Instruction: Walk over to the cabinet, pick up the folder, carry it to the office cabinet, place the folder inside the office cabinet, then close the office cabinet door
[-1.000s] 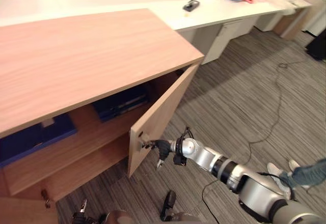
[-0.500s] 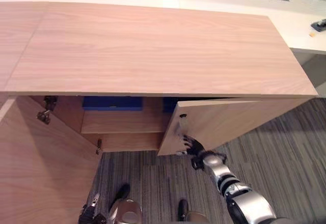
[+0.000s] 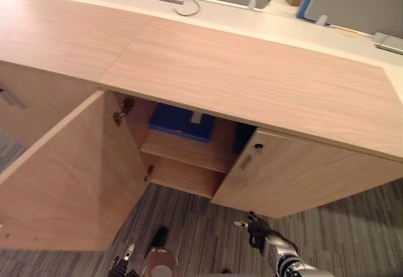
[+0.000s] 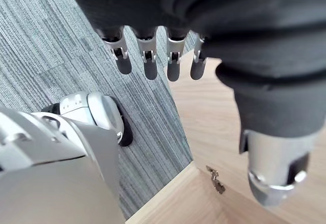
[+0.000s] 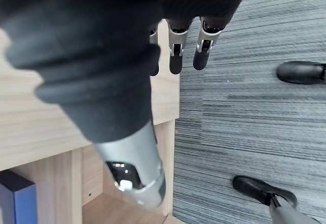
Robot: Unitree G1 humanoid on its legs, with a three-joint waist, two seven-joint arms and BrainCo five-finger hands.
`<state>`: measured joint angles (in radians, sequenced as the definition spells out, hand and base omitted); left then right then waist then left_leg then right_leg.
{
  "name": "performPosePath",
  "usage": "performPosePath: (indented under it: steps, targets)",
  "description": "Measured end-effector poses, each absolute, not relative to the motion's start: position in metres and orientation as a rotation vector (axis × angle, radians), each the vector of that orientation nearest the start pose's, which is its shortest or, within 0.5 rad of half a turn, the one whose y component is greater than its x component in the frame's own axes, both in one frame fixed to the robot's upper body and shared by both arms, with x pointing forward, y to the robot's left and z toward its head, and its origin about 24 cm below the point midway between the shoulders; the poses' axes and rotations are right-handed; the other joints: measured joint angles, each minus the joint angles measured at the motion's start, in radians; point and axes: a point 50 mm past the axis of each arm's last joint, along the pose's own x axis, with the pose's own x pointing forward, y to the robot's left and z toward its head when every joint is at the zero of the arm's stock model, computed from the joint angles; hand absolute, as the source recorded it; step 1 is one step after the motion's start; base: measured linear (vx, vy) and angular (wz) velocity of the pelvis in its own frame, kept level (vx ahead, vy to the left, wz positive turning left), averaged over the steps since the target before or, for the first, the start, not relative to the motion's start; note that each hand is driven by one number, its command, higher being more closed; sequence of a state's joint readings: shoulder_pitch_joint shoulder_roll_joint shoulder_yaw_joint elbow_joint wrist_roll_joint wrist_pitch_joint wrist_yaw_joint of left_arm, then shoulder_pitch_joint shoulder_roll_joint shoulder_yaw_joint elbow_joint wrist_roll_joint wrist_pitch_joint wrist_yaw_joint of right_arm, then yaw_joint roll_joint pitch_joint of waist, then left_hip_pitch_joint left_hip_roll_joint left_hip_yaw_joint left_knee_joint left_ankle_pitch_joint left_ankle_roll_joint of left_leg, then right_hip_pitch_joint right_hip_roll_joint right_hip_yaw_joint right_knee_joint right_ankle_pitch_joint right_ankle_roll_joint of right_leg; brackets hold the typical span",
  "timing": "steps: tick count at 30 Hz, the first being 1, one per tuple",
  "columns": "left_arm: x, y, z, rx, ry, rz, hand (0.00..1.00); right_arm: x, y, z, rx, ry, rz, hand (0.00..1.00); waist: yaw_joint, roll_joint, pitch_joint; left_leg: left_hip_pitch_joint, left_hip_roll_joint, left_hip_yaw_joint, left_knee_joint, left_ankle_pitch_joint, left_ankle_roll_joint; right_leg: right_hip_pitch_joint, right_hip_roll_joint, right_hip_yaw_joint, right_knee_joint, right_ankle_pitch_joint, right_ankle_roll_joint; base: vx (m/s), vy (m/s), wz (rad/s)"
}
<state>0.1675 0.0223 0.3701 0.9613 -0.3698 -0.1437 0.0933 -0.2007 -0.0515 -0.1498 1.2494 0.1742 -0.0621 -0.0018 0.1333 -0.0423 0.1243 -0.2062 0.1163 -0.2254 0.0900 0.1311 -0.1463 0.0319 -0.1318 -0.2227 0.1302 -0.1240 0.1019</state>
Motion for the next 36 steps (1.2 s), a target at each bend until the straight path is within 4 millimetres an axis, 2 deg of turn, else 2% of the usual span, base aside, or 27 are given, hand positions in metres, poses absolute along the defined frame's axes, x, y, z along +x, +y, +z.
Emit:
performPosePath:
  steps: [1, 2, 3, 4, 5, 6, 7, 8, 9, 10, 11, 13, 14, 16, 17, 24, 30, 32, 35, 36]
  targets:
    - [0.07, 0.224, -0.154, -0.368, 0.918, 0.71, 0.0, 0.162, -0.176, -0.149, 0.226, 0.994, -0.248, 0.0, -0.002, 0.005, 0.003, -0.01, 0.005, 0.065, 0.027, -0.03, 0.053, 0.002, -0.004, -0.015, 0.007, 0.003, -0.002, -0.14, 0.051, 0.16]
    - [0.069, 0.224, -0.154, -0.365, 0.921, 0.709, 0.0, 0.156, -0.177, -0.151, 0.254, 1.002, -0.281, 0.0, -0.006, 0.016, 0.004, -0.023, 0.011, 0.104, 0.034, -0.045, 0.087, 0.003, -0.005, -0.022, 0.009, 0.003, -0.004, -0.12, 0.013, 0.45]
    - [0.071, 0.225, -0.154, -0.354, 0.918, 0.698, 0.0, 0.143, -0.179, -0.156, 0.307, 1.028, -0.35, 0.0, -0.027, -0.001, -0.004, -0.017, 0.008, 0.155, -0.012, -0.061, 0.105, 0.009, -0.017, -0.045, -0.019, 0.009, -0.014, -0.06, 0.002, 1.08]
    - [0.085, 0.23, -0.148, -0.313, 0.88, 0.669, 0.0, 0.131, -0.182, -0.16, 0.378, 1.044, -0.449, 0.0, -0.059, -0.03, 0.001, -0.091, 0.013, 0.276, 0.105, -0.107, 0.151, 0.011, -0.055, -0.11, -0.041, 0.026, -0.026, -0.05, 0.04, 1.2]
    - [0.092, 0.231, -0.147, -0.291, 0.868, 0.644, 0.0, 0.125, -0.185, -0.162, 0.423, 1.05, -0.509, 0.0, -0.06, -0.025, 0.012, -0.133, 0.024, 0.334, 0.268, -0.111, 0.148, 0.013, -0.069, -0.133, -0.026, 0.032, -0.015, 0.01, 0.114, 1.05]
    - [0.093, 0.227, -0.147, -0.22, 0.891, 0.574, 0.0, 0.11, -0.192, -0.165, 0.496, 1.061, -0.624, 0.0, -0.063, 0.014, 0.016, -0.144, 0.058, 0.421, 0.457, -0.177, 0.136, 0.031, -0.066, -0.162, 0.003, 0.028, -0.004, 0.03, 0.151, 0.95]
    - [0.097, 0.223, -0.146, -0.125, 0.902, 0.482, 0.0, 0.101, -0.202, -0.165, 0.569, 1.032, -0.738, 0.0, -0.083, 0.048, 0.007, -0.137, 0.053, 0.468, 0.39, -0.201, 0.136, 0.027, -0.06, -0.191, 0.02, 0.004, 0.017, 0.05, 0.188, 1.23]
    - [0.108, 0.22, -0.143, -0.044, 0.881, 0.392, 0.0, 0.101, -0.205, -0.165, 0.615, 1.017, -0.785, 0.0, -0.095, 0.038, 0.006, -0.12, 0.006, 0.442, 0.274, -0.157, 0.145, 0.017, -0.068, -0.197, 0.013, 0.002, 0.014, 0.02, 0.11, 1.5]
    - [0.119, 0.216, -0.139, 0.017, 0.859, 0.31, 0.0, 0.097, -0.204, -0.166, 0.652, 1.017, -0.815, 0.0, -0.11, 0.016, 0.002, -0.09, -0.051, 0.429, 0.148, -0.106, 0.15, 0.008, -0.072, -0.194, -0.029, 0.013, -0.009, -0.03, 0.067, 1.27]
    - [0.123, 0.216, -0.138, 0.044, 0.851, 0.275, 0.0, 0.098, -0.203, -0.166, 0.668, 1.01, -0.828, 0.0, -0.116, -0.001, 0.007, -0.086, -0.074, 0.448, 0.157, -0.127, 0.14, 0.013, -0.089, -0.193, -0.05, 0.026, 0.0, 0.01, 0.037, 0.94]
    - [0.126, 0.208, -0.139, 0.044, 0.854, 0.235, 0.0, 0.098, -0.208, -0.165, 0.683, 0.99, -0.856, 0.0, -0.106, 0.03, 0.013, -0.072, -0.045, 0.463, 0.292, -0.232, 0.151, 0.021, -0.09, -0.221, -0.021, 0.031, 0.018, 0.04, 0.071, 0.54]
    - [0.128, 0.202, -0.139, 0.116, 0.859, 0.132, 0.0, 0.097, -0.201, -0.166, 0.7, 1.004, -0.844, 0.0, -0.111, 0.034, 0.017, -0.013, -0.091, 0.448, 0.17, -0.19, 0.159, 0.028, -0.106, -0.22, -0.017, 0.03, 0.016, 0.04, 0.051, 0.29]
    - [0.129, 0.197, -0.139, 0.17, 0.861, 0.048, 0.0, 0.097, -0.199, -0.167, 0.7, 1.008, -0.832, 0.0, -0.121, 0.027, 0.007, 0.036, -0.127, 0.443, 0.029, -0.114, 0.167, 0.022, -0.12, -0.219, -0.023, 0.036, 0.008, 0.02, 0.021, 0.3]
    - [0.128, 0.189, -0.141, 0.225, 0.867, -0.044, 0.0, 0.098, -0.202, -0.166, 0.694, 1.0, -0.831, 0.0, -0.134, 0.044, 0.003, 0.113, -0.15, 0.428, -0.175, 0.0, 0.159, 0.015, -0.112, -0.225, -0.041, 0.037, 0.006, 0.01, 0.001, 0.28]
    - [0.13, 0.184, -0.14, 0.244, 0.86, -0.082, 0.0, 0.099, -0.203, -0.166, 0.693, 0.997, -0.829, 0.0, -0.144, 0.047, 0.011, 0.113, -0.147, 0.412, -0.185, 0.011, 0.156, 0.021, -0.104, -0.238, -0.049, 0.037, 0.005, -0.02, -0.032, 0.18]
    - [0.131, 0.167, -0.14, 0.268, 0.834, -0.226, 0.0, 0.093, -0.203, -0.167, 0.653, 1.023, -0.806, 0.0, -0.152, 0.047, 0.009, 0.122, -0.147, 0.36, -0.186, 0.024, 0.161, 0.068, -0.082, -0.292, -0.074, 0.038, 0.003, 0.01, -0.078, 0.19]
    - [0.131, 0.17, -0.14, 0.263, 0.832, -0.227, 0.0, 0.102, -0.202, -0.165, 0.658, 1.006, -0.789, 0.0, -0.152, 0.047, 0.017, 0.143, -0.157, 0.341, -0.186, 0.023, 0.157, 0.11, -0.083, -0.32, -0.083, 0.038, 0.004, 0.03, -0.025, 0.16]
    - [0.13, 0.178, -0.14, 0.24, 0.841, -0.212, 0.0, 0.108, -0.202, -0.164, 0.663, 0.992, -0.777, 0.0, -0.155, 0.047, 0.027, 0.151, -0.156, 0.344, -0.186, 0.02, 0.154, 0.119, -0.083, -0.319, -0.084, 0.038, 0.004, 0.0, -0.005, -0.03]
    - [0.119, 0.206, -0.144, 0.19, 0.904, -0.104, 0.0, 0.109, -0.202, -0.163, 0.677, 0.982, -0.769, 0.0, -0.155, 0.046, 0.03, 0.173, -0.151, 0.364, -0.186, 0.004, 0.143, 0.132, -0.081, -0.303, -0.09, 0.035, -0.002, -0.01, -0.009, -0.24]
    - [0.102, 0.224, -0.149, 0.178, 0.986, -0.026, 0.0, 0.109, -0.202, -0.163, 0.683, 0.978, -0.763, 0.0, -0.154, 0.045, 0.031, 0.182, -0.146, 0.383, -0.186, -0.004, 0.141, 0.131, -0.08, -0.286, -0.094, 0.034, -0.003, -0.01, -0.001, -0.37]
